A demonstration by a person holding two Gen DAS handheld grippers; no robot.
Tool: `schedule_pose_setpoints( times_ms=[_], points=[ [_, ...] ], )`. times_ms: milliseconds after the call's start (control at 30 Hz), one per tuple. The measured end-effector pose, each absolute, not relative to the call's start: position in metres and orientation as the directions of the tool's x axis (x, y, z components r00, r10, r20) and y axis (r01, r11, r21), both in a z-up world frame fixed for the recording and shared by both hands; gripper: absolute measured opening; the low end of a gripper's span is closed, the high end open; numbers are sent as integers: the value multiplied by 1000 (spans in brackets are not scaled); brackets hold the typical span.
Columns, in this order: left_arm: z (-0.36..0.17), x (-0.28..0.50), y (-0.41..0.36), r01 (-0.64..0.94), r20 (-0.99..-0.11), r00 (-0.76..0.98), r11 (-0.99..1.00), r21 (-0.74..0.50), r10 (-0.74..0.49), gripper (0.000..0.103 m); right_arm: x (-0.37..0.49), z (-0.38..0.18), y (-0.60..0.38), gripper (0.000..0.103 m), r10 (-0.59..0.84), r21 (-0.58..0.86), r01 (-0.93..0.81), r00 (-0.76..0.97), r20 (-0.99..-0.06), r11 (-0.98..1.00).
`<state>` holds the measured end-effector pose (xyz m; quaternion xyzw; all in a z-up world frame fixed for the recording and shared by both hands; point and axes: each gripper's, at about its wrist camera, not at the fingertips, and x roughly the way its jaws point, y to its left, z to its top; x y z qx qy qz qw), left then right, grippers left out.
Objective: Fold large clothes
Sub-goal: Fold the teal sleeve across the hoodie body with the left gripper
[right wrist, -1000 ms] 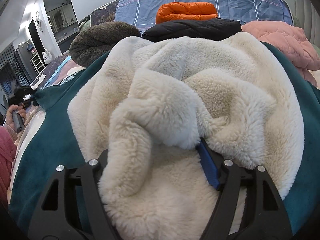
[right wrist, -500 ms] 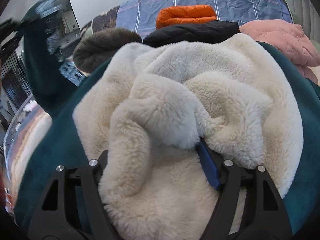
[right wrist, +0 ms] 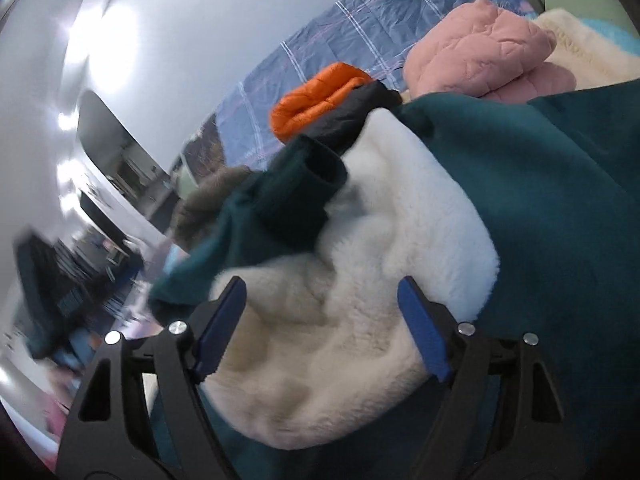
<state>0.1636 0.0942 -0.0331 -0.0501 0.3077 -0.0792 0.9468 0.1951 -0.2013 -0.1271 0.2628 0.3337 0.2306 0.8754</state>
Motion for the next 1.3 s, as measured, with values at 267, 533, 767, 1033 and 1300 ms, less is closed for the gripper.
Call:
schedule_pose_setpoints(
  times_ms=[267,533,767,1033,1300],
  points=[
    [-85,151,163,-97,-654,756,994,-47,42,76,255,-90,-185,86,588,617,-175,576,-568,767],
    [-106,180,203,-139,-717,697,978,-154,-14,76,302,-69,-130,86,455,378,-255,551,-699,890],
    [-124,188,220,-162,-717,696,964,-211,-40,45,327,-78,-116,36,445,351,-276,489,-750,895],
    [-125,171,230,-115,-676,732,961,-252,-89,10,264,-19,-178,8,635,425,-479,657,-406,768],
    [-121,154,204,-11,-690,721,994,-108,-68,11,237,-104,-247,15,465,383,-270,599,-652,884]
  ],
)
